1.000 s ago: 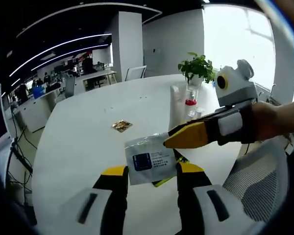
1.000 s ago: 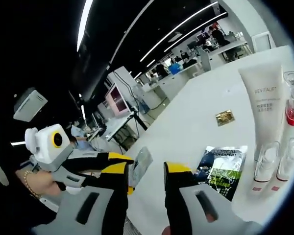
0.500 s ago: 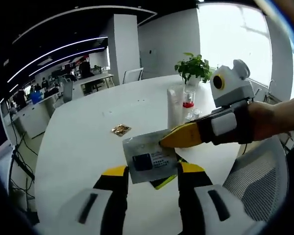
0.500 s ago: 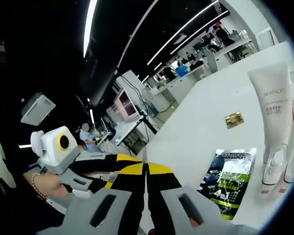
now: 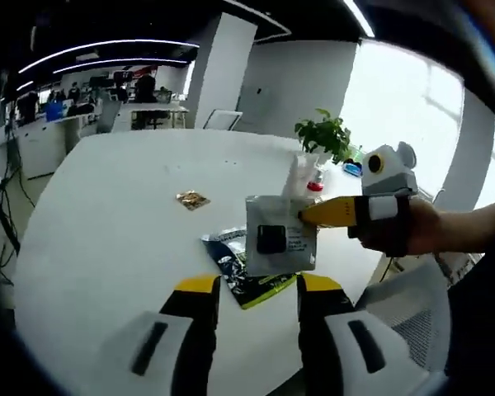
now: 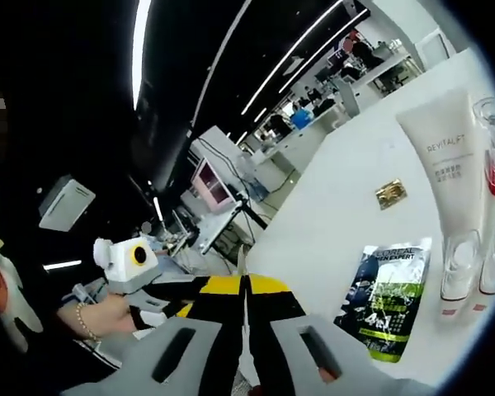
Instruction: Arrange the skincare products in the storage area until every visible bottle or jar stands upright without overlapping.
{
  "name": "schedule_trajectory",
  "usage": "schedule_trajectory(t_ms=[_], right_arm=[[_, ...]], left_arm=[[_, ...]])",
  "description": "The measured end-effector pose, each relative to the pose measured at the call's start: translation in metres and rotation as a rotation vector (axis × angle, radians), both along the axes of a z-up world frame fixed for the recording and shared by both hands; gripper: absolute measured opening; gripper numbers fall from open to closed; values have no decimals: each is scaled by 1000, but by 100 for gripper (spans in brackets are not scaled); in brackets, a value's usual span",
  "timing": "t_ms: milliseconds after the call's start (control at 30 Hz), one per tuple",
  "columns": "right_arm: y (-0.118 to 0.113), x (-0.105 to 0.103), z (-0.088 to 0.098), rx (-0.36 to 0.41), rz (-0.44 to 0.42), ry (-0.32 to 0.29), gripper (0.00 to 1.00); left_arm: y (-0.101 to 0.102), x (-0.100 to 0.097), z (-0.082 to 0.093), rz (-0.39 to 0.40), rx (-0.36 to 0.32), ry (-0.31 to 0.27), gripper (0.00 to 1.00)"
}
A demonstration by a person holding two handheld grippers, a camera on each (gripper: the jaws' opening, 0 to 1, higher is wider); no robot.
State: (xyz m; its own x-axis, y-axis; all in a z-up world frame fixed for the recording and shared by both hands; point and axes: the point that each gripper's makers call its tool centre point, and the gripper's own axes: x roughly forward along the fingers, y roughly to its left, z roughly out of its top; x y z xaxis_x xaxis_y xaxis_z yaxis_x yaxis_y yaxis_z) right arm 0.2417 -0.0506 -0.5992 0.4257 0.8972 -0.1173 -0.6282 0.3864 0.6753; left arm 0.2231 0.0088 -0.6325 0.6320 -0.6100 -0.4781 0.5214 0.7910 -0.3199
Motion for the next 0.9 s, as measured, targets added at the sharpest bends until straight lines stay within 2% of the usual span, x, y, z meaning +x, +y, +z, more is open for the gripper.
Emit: schedule_trajectory(t_ms=[100, 133, 233, 400, 600, 833, 900], right_arm=[[4, -2, 3, 35, 7, 21, 1], [5, -3, 4, 46, 7, 27, 1], [7, -2, 5, 68, 8, 43, 1], [10, -1, 6, 79, 9, 53, 1], [11, 3, 2, 54, -3, 56, 1], [16, 7, -14, -59, -7, 29, 1], [17, 10, -25, -147, -11, 2, 1]], left_arm=[[2, 2, 7, -1, -101, 12, 29], [0, 2, 11, 2, -170, 27, 27], [-2, 1, 15, 18, -297, 74, 22], [4, 1, 6, 26, -285, 81, 9], [10, 7, 7, 81, -321, 75, 6], [15, 6, -2, 116, -302, 117, 2], [16, 4, -4, 129, -299, 141, 2]])
